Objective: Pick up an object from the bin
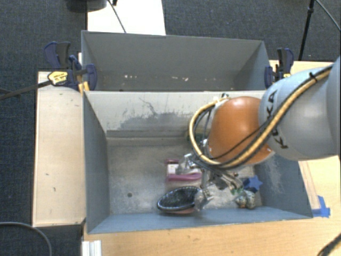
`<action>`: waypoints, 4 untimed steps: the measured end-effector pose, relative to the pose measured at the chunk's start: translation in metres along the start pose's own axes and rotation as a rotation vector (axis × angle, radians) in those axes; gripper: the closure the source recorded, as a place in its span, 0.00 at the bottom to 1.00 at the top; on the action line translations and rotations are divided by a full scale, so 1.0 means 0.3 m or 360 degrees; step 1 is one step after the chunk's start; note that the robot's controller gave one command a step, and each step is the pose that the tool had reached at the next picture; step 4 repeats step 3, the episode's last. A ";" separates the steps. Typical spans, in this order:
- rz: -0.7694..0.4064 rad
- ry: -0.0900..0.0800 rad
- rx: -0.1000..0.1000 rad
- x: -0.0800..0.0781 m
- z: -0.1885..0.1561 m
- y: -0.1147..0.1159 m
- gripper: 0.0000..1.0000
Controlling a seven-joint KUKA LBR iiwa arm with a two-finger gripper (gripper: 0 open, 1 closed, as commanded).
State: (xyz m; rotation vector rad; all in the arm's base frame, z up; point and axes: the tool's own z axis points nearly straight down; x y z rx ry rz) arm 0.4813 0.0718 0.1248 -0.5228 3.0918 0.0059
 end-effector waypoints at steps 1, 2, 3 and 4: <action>-0.0213 -0.0027 0.0014 -0.029 0.170 0.058 0.00; -0.0213 -0.0032 0.0012 -0.031 0.164 0.059 1.00; -0.0650 -0.0003 0.0006 -0.026 -0.400 0.081 1.00; -0.0650 -0.0003 0.0006 -0.026 -0.400 0.081 1.00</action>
Offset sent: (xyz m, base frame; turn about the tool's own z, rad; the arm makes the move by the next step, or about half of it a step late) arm -0.0044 0.0193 -0.0548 -0.1349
